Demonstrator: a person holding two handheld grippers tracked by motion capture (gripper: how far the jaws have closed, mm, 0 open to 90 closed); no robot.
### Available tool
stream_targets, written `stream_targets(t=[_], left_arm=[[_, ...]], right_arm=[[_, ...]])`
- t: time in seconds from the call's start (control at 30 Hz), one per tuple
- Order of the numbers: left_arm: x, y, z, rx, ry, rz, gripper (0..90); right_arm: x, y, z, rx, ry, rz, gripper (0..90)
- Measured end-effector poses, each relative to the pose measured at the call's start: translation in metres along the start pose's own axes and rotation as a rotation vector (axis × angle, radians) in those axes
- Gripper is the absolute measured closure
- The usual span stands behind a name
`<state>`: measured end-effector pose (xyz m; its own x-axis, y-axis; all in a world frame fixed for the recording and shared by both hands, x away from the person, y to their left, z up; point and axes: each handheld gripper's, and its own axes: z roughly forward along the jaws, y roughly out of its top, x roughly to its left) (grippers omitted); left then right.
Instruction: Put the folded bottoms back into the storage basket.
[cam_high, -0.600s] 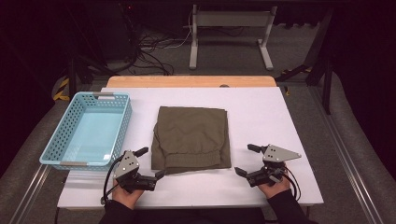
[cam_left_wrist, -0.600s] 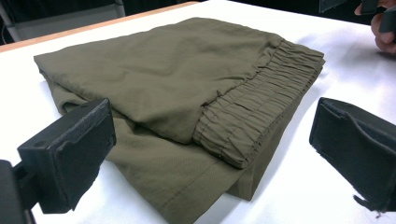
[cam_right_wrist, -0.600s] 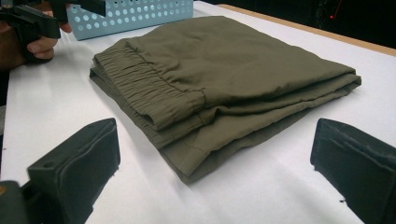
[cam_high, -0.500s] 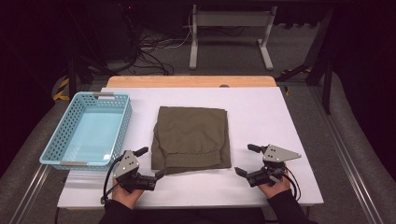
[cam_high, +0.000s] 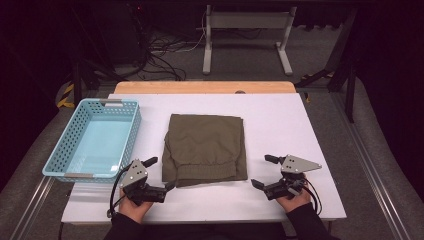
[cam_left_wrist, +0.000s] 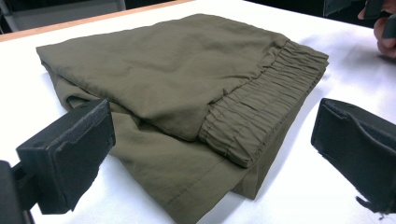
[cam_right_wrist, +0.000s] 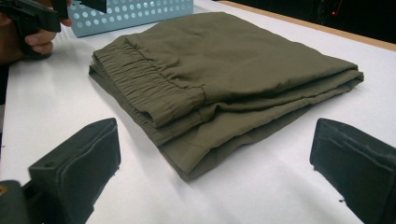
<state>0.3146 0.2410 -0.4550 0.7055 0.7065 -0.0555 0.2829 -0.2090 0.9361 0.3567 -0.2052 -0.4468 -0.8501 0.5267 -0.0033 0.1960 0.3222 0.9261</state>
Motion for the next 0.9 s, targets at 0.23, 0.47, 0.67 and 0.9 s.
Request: stream_targets(t=[0.23,0.47,0.67,0.9], left_arm=[[-0.001,0.008,0.000,0.017,-0.003,0.004,1.0],[-0.001,0.019,0.002,0.044,-0.010,0.021,1.9],[0.001,0.029,0.006,0.054,-0.026,0.029,2.0],[0.007,0.039,0.012,0.074,-0.032,0.042,2.2]], right_arm=[[0.000,0.000,0.000,-0.001,0.001,-0.004,2.6],[0.001,0.000,0.000,0.003,0.001,-0.005,2.6],[0.001,0.000,0.000,0.006,0.001,-0.007,2.6],[0.002,-0.001,0.001,0.012,-0.002,-0.014,2.5]])
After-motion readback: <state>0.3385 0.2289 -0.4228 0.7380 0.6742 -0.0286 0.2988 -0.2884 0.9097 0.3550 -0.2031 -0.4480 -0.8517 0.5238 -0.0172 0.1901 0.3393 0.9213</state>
